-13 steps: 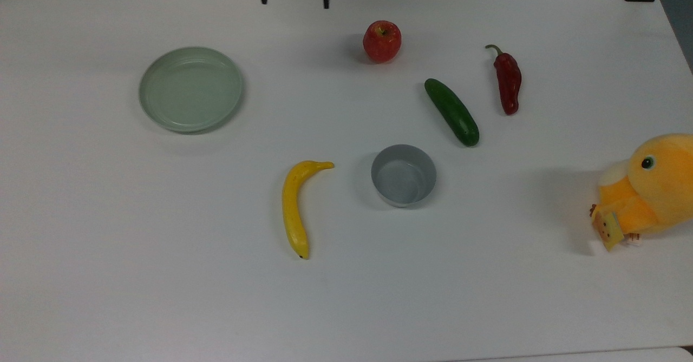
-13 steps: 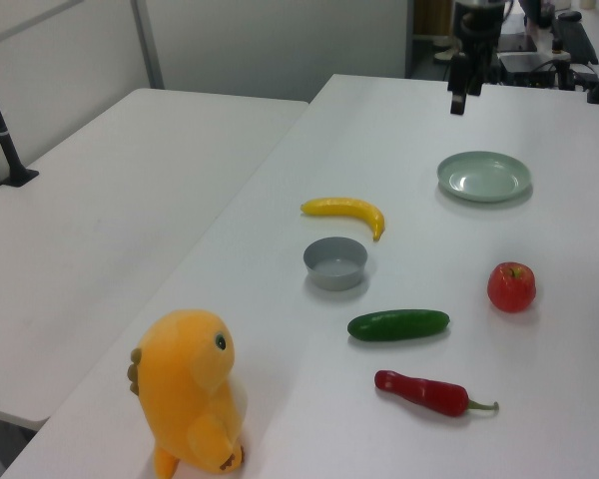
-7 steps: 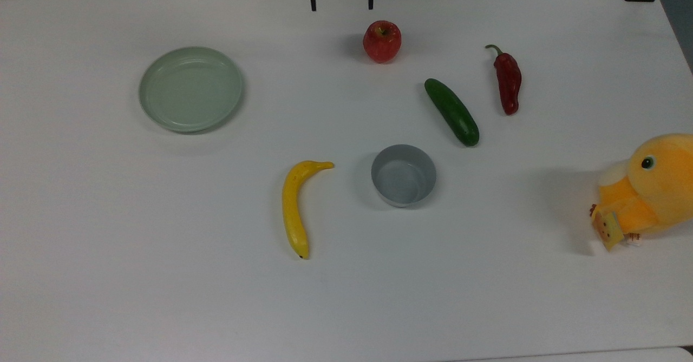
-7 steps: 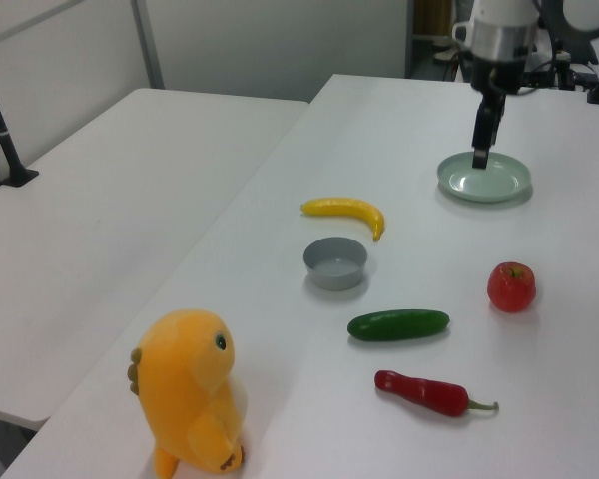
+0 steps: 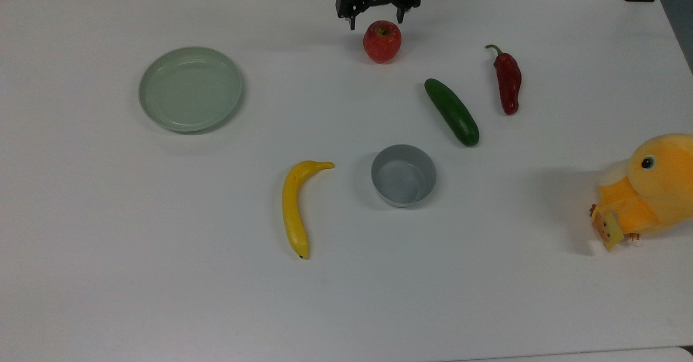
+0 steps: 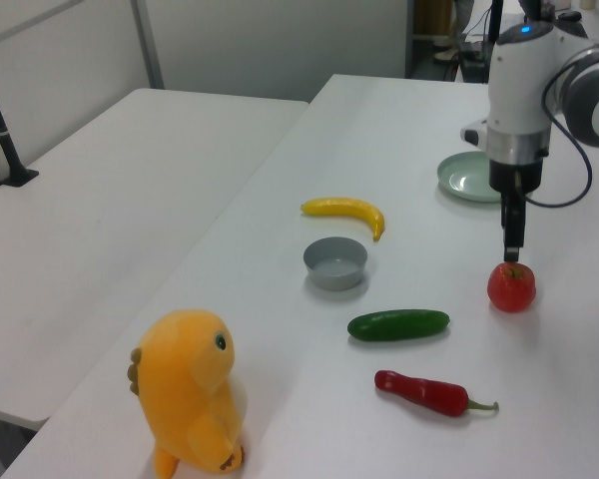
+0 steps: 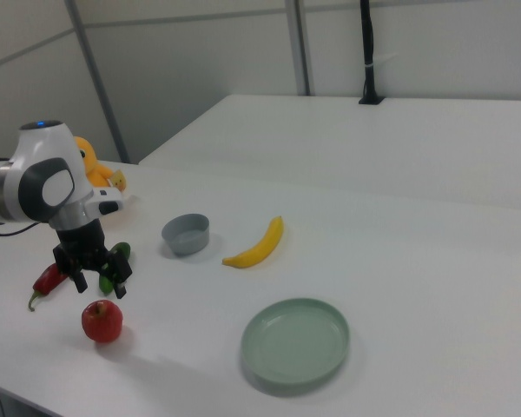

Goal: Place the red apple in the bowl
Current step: 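Close the gripper around the red apple and lift it, then carry the red apple over the small grey bowl and lower it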

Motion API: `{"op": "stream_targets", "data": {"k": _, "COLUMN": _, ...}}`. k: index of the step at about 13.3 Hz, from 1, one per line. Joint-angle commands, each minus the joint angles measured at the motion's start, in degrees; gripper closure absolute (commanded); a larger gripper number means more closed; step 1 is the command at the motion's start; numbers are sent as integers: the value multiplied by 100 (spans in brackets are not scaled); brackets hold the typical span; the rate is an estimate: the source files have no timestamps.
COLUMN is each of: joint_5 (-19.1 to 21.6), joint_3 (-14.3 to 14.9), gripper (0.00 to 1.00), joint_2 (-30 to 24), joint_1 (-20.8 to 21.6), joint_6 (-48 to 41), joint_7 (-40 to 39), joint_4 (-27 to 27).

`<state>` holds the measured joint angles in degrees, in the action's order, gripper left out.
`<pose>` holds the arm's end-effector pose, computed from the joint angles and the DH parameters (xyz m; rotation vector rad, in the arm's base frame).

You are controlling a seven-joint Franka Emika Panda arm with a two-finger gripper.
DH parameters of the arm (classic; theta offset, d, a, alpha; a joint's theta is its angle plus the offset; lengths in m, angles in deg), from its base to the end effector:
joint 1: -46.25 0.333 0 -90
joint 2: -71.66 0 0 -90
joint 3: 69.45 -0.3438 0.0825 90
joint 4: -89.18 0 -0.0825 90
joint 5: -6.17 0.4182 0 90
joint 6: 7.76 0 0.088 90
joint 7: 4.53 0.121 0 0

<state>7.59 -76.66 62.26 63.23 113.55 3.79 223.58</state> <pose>0.4511 0.2045 0.3863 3.0954 0.4064 -0.0984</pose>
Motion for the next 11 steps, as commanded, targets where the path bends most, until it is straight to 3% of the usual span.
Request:
{"op": "stream_targets", "data": {"k": 1, "joint_5": 96, "joint_3": -8, "gripper": 0, "joint_2": 95, "joint_1": 103, "joint_6": 209, "joint_7": 38, "joint_4": 139}}
{"op": "stream_targets", "data": {"k": 7, "joint_5": 87, "joint_3": -35, "gripper": 0, "joint_2": 613, "joint_1": 297, "joint_6": 648, "joint_7": 12, "joint_4": 130}}
{"op": "stream_targets", "data": {"k": 8, "joint_5": 87, "joint_3": -70, "gripper": 4, "joint_2": 701, "joint_1": 297, "joint_6": 658, "joint_7": 12, "joint_4": 130}}
{"op": "stream_targets", "data": {"k": 9, "joint_5": 52, "joint_3": -114, "gripper": 23, "joint_2": 737, "joint_1": 297, "joint_6": 658, "joint_7": -14, "joint_4": 139}}
{"op": "stream_targets", "data": {"k": 10, "joint_5": 43, "joint_3": -166, "gripper": 57, "joint_2": 755, "joint_1": 288, "joint_6": 658, "joint_7": 3, "joint_4": 130}}
{"op": "stream_targets", "data": {"k": 11, "joint_5": 34, "joint_3": -167, "gripper": 75, "joint_2": 763, "joint_1": 280, "joint_6": 658, "joint_7": 29, "joint_4": 122}}
